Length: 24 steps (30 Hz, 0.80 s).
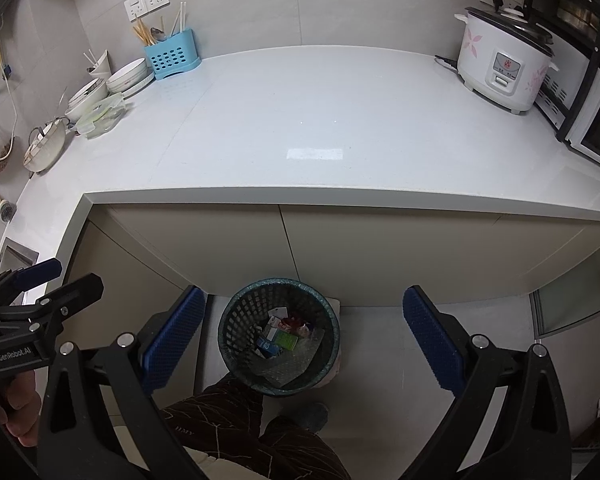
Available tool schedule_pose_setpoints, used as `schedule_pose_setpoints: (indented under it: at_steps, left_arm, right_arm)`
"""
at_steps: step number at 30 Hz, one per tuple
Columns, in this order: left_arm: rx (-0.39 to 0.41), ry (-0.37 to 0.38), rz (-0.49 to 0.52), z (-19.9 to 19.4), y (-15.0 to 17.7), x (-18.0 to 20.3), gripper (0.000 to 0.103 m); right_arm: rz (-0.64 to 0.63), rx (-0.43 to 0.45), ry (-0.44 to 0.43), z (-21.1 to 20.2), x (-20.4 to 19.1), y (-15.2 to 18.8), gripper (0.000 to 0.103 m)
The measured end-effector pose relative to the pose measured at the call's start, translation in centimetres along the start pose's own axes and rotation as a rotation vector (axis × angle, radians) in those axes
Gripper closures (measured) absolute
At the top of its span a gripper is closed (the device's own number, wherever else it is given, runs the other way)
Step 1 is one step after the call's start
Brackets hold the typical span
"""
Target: Collect trash
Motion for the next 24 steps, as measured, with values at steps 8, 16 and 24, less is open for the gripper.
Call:
schedule_pose_setpoints:
  at_steps: [8, 16, 24]
  left_arm:
    - [-0.008, 0.020, -0.015, 0.27, 0.03, 0.02, 0.006]
    - [-0.003, -0.010, -0.008, 0.32, -0.06, 0.09, 0.006]
    - [-0.007, -0.020, -0.012, 0.61, -0.03, -0.11, 0.006]
  right_arm:
    - [0.007, 0.003, -0.001, -0.05, 0.17, 0.17, 0.008]
    - [0.011, 0.005, -0.001, -0.05, 0.29, 0.17, 0.008]
    - [0.015, 0.002, -0.004, -0.02, 0.45, 0.07, 0.008]
Point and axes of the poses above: each gripper's, at about its wrist camera, not at the fingertips, and z roughly the way its jaws point, x to its right, y to its underside, the point moved 8 cm from there along z, roughly the way its jaws point, and after that the axes turned 9 degrees about x, right-handed, at the moved point
